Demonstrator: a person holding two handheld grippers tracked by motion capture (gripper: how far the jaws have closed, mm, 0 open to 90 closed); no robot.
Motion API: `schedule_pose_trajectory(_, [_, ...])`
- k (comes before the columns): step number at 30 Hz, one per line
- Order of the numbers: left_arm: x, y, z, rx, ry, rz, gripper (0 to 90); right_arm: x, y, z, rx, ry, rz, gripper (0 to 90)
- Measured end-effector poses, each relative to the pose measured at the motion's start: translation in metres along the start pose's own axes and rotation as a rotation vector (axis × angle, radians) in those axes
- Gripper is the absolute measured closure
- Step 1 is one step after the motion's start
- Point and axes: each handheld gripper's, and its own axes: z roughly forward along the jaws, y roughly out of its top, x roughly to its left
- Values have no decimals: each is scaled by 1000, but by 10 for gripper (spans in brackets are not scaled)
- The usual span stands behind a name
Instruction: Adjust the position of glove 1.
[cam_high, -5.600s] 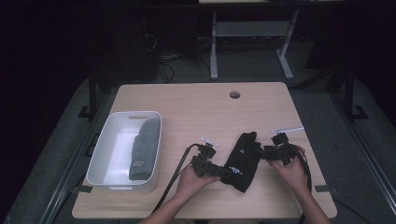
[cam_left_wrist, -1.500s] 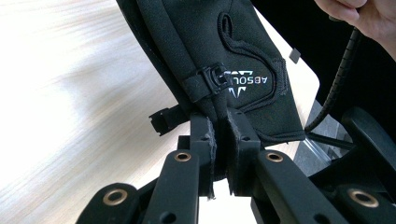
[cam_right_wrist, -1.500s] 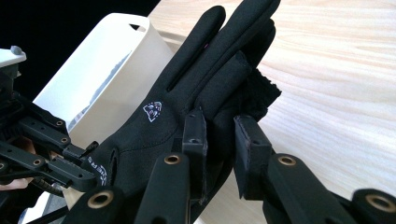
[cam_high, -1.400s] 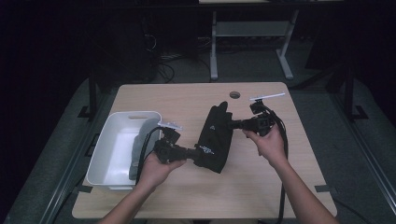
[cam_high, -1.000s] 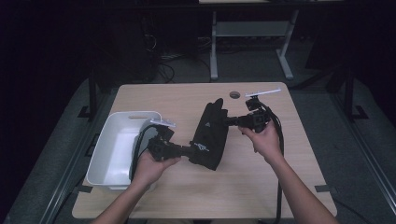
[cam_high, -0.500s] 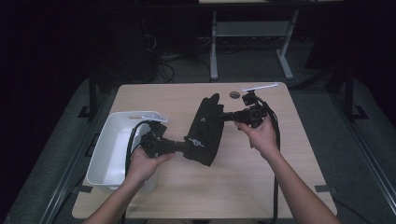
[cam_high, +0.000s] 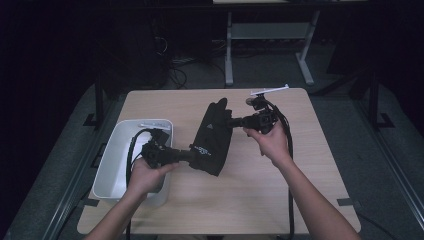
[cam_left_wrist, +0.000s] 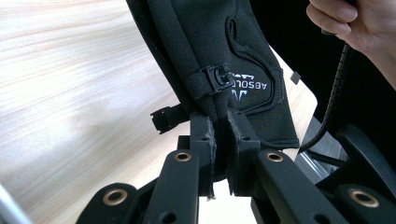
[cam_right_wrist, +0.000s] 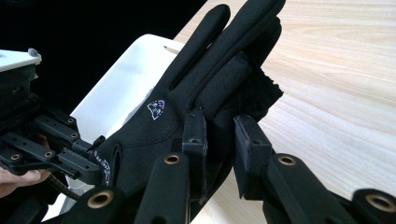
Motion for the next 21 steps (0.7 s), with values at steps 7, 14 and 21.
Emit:
schedule_pose_trajectory(7, [4,-2,-9,-8,9,-6,828,5,6,8,8,9,-13,760])
schedule_pose_trajectory(14, [8,-4,-19,-25,22,-14,828,11,11,16,14,20,-20,760])
schedule_pose_trajectory(21, [11,-6,-27,-33,26,-18,828,16,16,23,19,26,-32,760])
